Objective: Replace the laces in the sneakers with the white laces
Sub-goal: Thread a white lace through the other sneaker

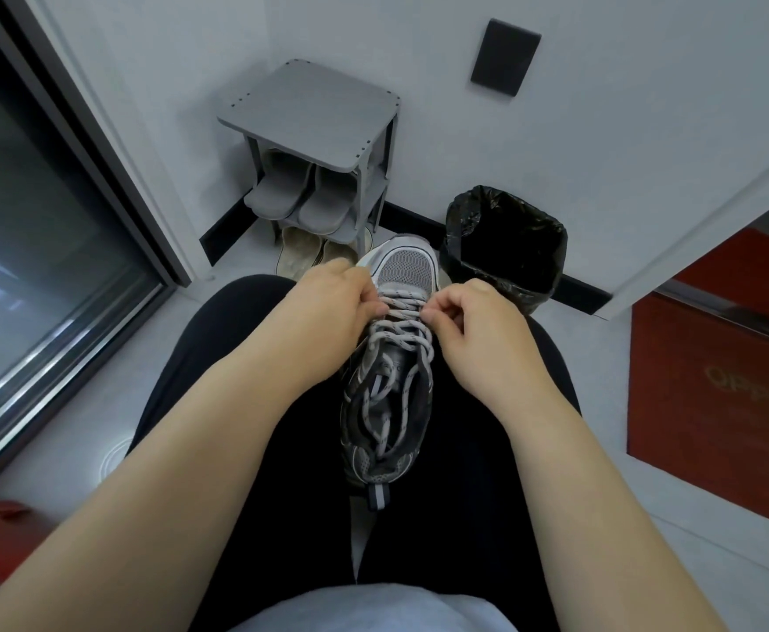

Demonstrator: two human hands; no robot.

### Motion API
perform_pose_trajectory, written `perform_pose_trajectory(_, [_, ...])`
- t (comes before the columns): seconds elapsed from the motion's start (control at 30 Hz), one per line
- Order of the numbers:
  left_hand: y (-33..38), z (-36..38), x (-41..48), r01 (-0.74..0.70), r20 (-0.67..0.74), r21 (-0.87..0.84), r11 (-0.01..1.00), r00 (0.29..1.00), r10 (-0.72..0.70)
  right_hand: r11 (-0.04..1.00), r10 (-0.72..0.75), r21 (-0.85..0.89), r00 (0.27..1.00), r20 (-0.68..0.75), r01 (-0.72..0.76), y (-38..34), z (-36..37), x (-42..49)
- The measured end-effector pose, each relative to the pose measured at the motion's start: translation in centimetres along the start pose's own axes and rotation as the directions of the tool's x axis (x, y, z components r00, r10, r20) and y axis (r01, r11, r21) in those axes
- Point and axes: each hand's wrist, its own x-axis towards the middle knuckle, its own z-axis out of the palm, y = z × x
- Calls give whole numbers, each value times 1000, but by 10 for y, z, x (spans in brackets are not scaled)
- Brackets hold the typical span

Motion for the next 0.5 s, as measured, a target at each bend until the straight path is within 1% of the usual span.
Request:
perform_pose_trajectory(0.2, [-3, 4, -8, -13, -66, 27, 1000, 998, 15, 999, -20, 33, 999, -37, 21, 0, 0, -7])
perform_pose_trajectory(0.27, [-2, 2, -9, -33, -98, -13, 999, 995, 31, 994, -31, 103, 997, -69, 38, 0, -1, -9])
perform_pose_trajectory(0.33, [-1, -1, -11, -90, -126, -59, 994, 989, 81, 981, -33, 186, 993, -113, 54, 2, -3, -13])
perform_pose_trajectory(0.4, [-2, -4, -14, -126, -103, -73, 989, 988, 119, 979, -31, 198, 991, -127, 56, 2, -3, -16])
perform_pose_trajectory(0.5, [-1, -3, -12, -132, -4, -28, 991, 991, 132, 993, -39, 105, 995, -91, 49, 2, -2, -18])
